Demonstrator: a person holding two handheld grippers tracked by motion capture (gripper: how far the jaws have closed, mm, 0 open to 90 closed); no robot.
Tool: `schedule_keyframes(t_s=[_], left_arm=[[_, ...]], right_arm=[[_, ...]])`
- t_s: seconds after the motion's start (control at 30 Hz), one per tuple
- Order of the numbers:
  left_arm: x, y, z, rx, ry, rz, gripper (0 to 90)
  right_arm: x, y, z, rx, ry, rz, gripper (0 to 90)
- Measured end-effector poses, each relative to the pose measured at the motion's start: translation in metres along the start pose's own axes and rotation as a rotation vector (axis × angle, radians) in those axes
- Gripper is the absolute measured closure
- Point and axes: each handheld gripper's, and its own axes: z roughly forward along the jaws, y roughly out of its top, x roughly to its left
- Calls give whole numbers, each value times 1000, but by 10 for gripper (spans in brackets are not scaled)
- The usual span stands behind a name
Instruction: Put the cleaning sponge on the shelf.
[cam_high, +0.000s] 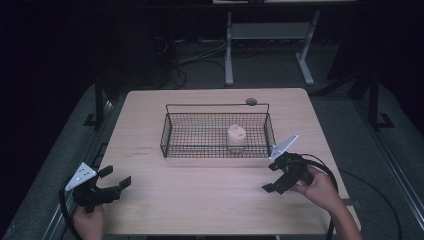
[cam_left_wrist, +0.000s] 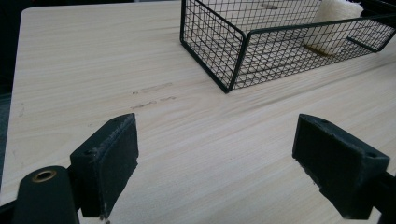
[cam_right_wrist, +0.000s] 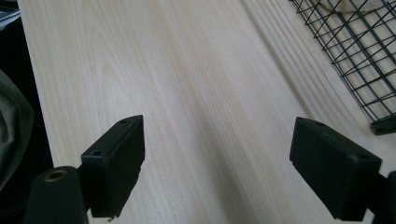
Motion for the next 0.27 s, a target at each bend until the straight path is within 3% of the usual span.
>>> schedule_keyframes(t_s=[0.27], left_arm=[[0, 0, 0, -1, 0, 2, 138]], right_arm=[[5, -10, 0, -22, -8, 7, 168]])
